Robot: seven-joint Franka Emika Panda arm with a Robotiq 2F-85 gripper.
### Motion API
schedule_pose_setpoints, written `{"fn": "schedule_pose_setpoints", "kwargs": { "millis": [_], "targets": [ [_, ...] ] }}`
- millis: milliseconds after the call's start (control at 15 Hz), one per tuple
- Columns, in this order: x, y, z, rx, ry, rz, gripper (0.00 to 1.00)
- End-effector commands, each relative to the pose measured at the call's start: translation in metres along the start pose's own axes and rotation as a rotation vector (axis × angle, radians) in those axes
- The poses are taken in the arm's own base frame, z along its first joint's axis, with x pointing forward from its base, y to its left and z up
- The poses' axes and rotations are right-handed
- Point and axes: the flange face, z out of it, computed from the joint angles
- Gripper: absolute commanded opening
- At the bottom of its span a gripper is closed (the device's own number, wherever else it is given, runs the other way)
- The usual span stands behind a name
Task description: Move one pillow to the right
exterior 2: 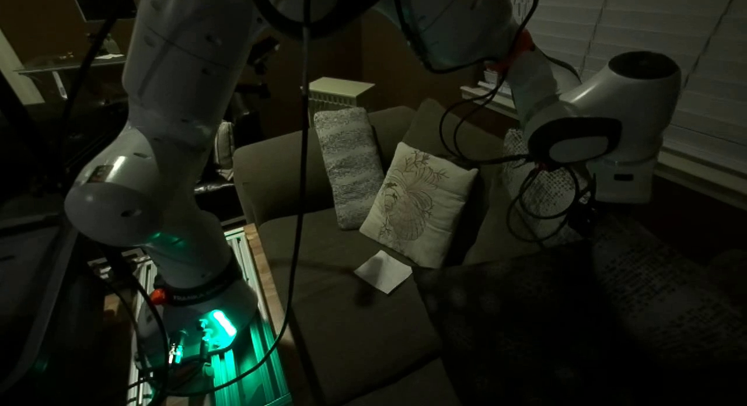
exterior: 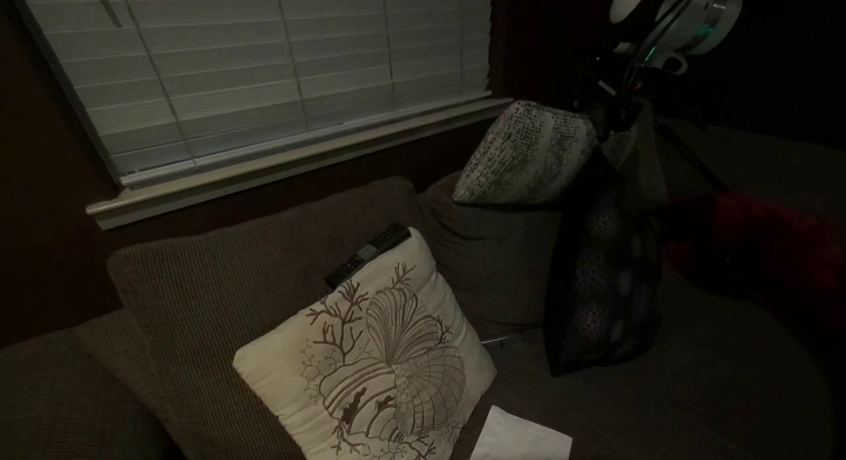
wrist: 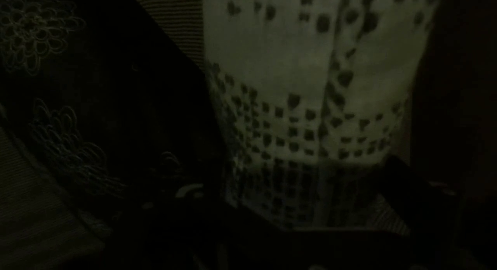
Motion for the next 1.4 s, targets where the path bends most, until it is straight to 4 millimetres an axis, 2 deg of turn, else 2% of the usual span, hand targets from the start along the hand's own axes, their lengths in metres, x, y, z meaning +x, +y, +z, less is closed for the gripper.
{"fn": "schedule_pose_setpoints", "kwargs": {
  "millis": [0,200,400,467,533,667,933,1200,1333],
  "targets": [
    [0.015,-0.006,0.028,0.017,0.013,-0.010,1.00],
    [0.016,-0.009,0.044,0.020,-0.004,-0.032,1.00],
    [0.017,-0.020,0.043,0.044,-0.008,-0.054,1.00],
    [0.017,-0.023,0.043,0.041,-0.004,-0.058,0.97],
    [0.016,-0.024,0.043,0.040,-0.006,-0.068,0.74],
    [0.015,-0.025,0.046,0.038,-0.013,-0.076,0.69],
    [0.019,-0.028,0.038,0.041,-0.023,-0.077,0.41],
    [0.023,-0.033,0.012,0.067,-0.032,-0.082,0.17],
    [0.026,-0.036,-0.012,0.098,-0.036,-0.084,0.05]
  ]
}}
